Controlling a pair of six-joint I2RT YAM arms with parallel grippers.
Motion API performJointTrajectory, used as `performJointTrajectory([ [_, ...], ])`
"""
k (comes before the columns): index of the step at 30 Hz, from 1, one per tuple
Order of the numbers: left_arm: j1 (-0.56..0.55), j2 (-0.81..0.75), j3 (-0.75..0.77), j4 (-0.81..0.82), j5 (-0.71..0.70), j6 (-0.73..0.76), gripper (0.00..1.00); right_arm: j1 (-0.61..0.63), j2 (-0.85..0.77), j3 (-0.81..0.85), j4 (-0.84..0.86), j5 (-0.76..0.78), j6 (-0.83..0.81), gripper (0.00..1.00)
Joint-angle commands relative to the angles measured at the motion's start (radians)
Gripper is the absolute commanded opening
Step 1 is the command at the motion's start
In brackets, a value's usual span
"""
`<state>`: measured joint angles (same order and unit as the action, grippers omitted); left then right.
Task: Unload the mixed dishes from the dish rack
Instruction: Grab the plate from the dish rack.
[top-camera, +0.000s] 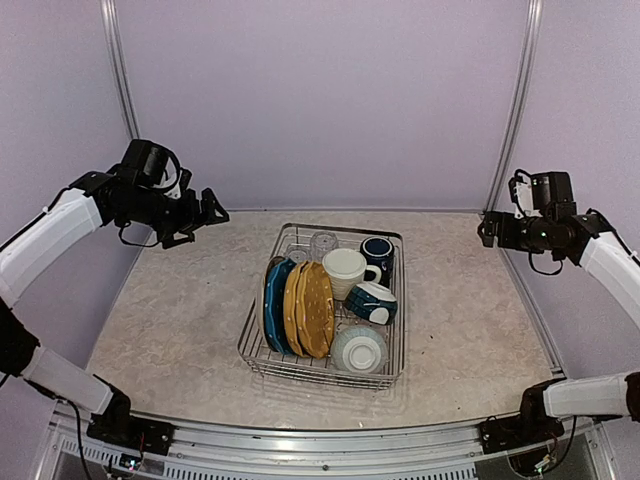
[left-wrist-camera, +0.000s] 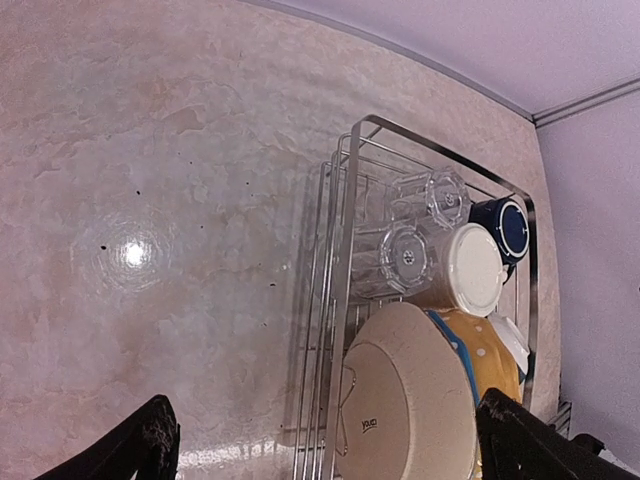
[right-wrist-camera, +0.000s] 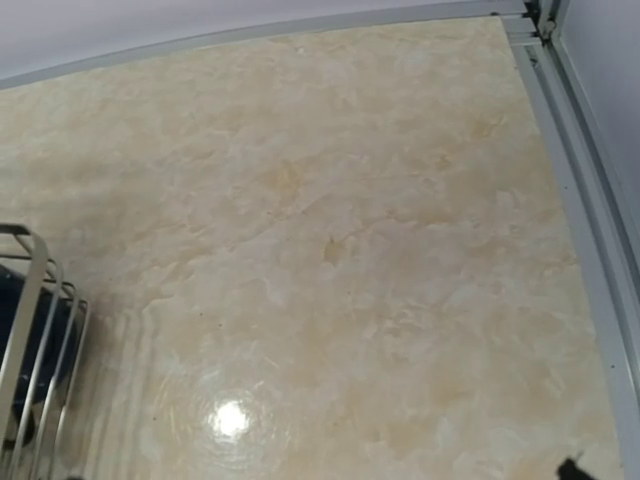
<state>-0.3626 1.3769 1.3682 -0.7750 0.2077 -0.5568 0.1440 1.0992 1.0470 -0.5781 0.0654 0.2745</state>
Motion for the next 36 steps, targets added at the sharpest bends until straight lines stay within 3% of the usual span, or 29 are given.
performJointTrajectory([
  [1,-0.018,-0.002,0.036,0.0,0.037,-0.027,0.99,0.01,-0.013,-0.022,0.02,-0.038,-0.007,1.0],
  [12,-0.106,-0.009,0.054,0.007,0.044,-0.094,0.98,0.015,-0.045,-0.076,0.096,-0.178,0.006,1.0],
  [18,-0.199,0.024,0.088,0.028,0.025,-0.123,0.91,0.028,-0.067,-0.11,0.107,-0.202,0.023,1.0],
  [29,-0.424,0.145,0.281,-0.17,-0.275,-0.072,0.78,0.039,-0.033,-0.126,0.095,-0.207,0.048,1.0],
  [36,-0.448,0.218,0.327,-0.286,-0.371,-0.09,0.64,0.055,-0.008,-0.118,0.107,-0.206,0.055,1.0],
])
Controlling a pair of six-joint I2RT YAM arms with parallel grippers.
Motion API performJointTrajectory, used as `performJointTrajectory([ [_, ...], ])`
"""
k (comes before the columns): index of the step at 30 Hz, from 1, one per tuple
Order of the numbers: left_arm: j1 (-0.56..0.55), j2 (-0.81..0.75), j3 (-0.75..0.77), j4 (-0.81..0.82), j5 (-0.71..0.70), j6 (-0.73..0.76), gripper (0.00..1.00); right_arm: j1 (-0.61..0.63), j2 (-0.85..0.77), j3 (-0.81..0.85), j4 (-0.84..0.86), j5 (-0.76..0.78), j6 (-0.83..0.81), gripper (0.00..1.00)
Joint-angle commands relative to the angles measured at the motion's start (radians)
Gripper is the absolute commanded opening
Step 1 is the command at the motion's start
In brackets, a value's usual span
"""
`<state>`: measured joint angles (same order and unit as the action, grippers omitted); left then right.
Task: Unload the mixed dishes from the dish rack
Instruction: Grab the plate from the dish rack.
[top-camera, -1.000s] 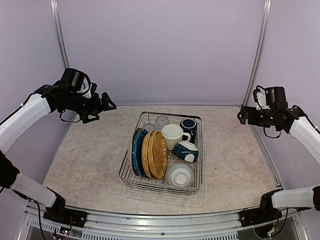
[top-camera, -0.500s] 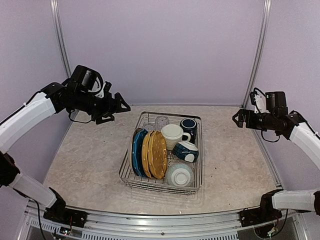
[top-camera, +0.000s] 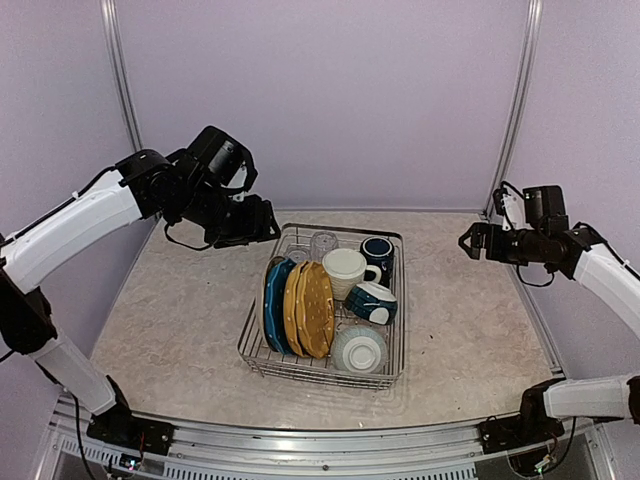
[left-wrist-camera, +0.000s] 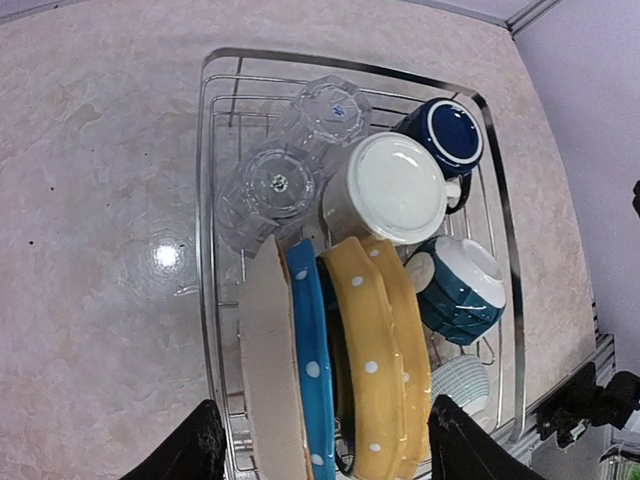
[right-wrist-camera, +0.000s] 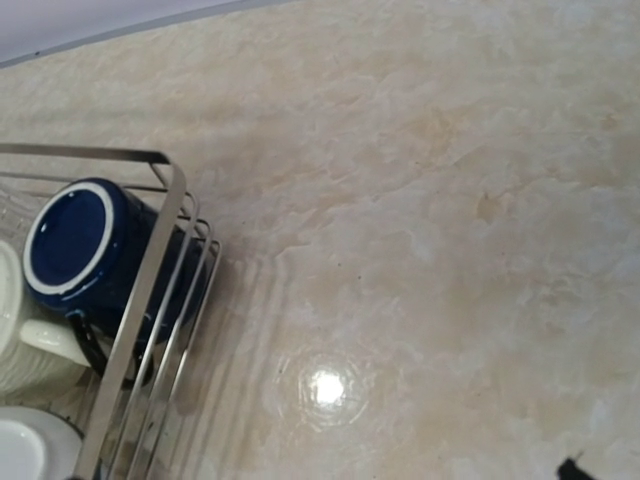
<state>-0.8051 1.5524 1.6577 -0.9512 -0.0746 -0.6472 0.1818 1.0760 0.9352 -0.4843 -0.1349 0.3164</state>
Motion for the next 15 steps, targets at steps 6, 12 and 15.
performJointTrajectory([
  [6,-0.035,0.118,0.069,-0.151,-0.108,0.0,0.58,0.032,0.036,-0.011,0.012,0.004,0.015,1.0],
  [12,-0.035,0.162,0.059,-0.15,-0.145,0.006,0.47,0.058,0.059,-0.014,0.02,0.012,0.024,1.0],
  [15,-0.037,0.163,0.039,-0.137,-0.147,0.006,0.4,0.083,0.07,-0.008,0.025,0.024,0.034,1.0],
])
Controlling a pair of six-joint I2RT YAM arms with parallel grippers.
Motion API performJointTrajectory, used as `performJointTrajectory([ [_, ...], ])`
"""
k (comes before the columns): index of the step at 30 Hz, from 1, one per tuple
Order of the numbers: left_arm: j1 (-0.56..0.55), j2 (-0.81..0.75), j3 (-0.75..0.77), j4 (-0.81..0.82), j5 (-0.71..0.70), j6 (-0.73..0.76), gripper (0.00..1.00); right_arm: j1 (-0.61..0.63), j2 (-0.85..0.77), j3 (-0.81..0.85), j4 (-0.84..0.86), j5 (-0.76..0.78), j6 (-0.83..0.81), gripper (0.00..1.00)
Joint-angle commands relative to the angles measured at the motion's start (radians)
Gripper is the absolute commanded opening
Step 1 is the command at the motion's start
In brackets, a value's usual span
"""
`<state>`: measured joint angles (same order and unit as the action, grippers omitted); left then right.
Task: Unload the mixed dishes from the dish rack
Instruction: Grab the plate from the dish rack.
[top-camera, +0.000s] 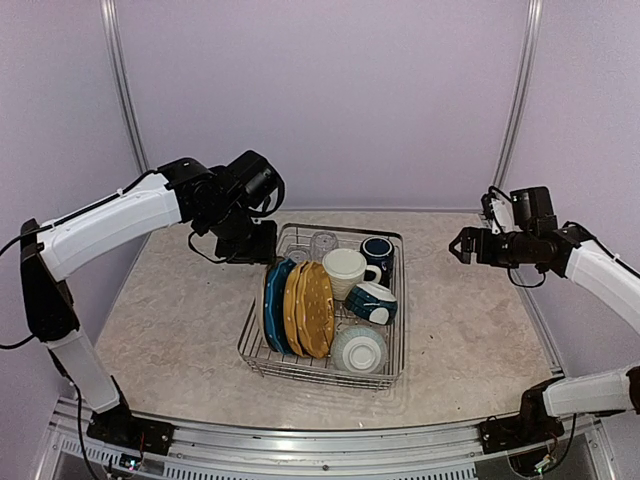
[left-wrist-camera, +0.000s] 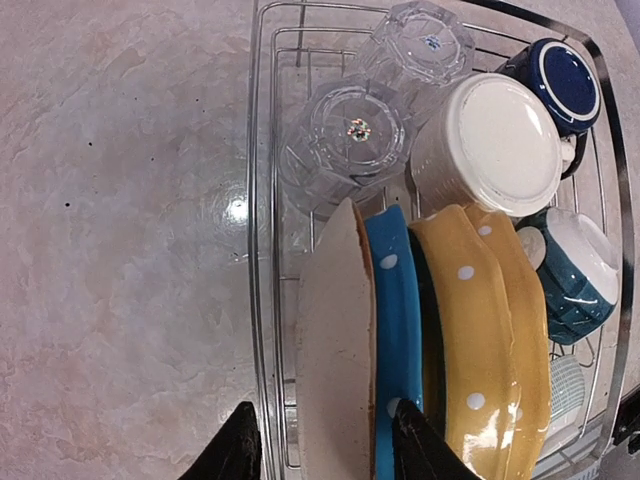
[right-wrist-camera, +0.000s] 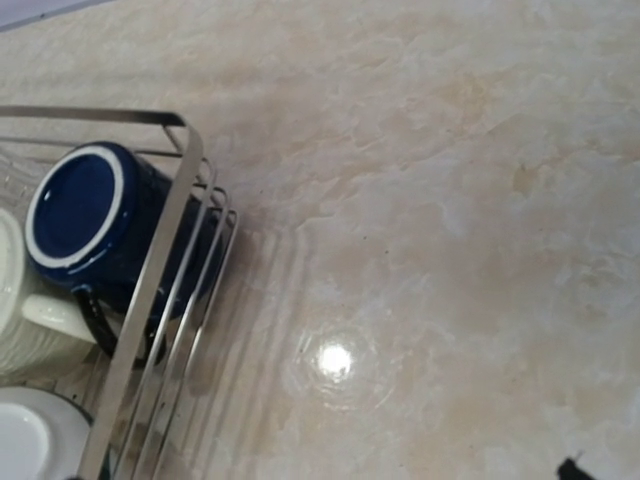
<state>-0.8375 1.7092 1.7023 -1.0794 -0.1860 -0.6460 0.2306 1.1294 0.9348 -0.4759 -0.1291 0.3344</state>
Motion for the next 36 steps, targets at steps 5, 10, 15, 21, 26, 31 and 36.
performJointTrajectory([
  [5,-0.007,0.017,-0.019,-0.005,-0.025,0.005,0.35,0.087,0.046,0.006,0.017,0.044,0.026,1.0],
  [10,-0.012,0.021,-0.046,-0.013,-0.044,-0.003,0.32,0.114,0.06,0.01,0.024,0.06,0.04,1.0],
  [15,-0.017,0.032,-0.054,-0.047,-0.085,-0.004,0.33,0.144,0.082,0.026,0.024,0.074,0.047,1.0],
  [21,-0.021,0.07,-0.049,-0.07,-0.098,-0.012,0.35,0.18,0.104,0.04,0.028,0.09,0.06,1.0],
  [26,-0.021,0.075,-0.052,-0.055,-0.094,-0.017,0.42,0.239,0.128,0.074,0.023,0.099,0.097,1.0],
  [31,-0.011,0.026,-0.085,0.014,-0.008,-0.008,0.45,0.363,0.155,0.136,0.087,0.038,0.198,1.0],
  [36,-0.004,0.022,-0.094,0.038,0.009,-0.001,0.32,0.493,0.225,0.163,0.253,-0.053,0.304,1.0],
])
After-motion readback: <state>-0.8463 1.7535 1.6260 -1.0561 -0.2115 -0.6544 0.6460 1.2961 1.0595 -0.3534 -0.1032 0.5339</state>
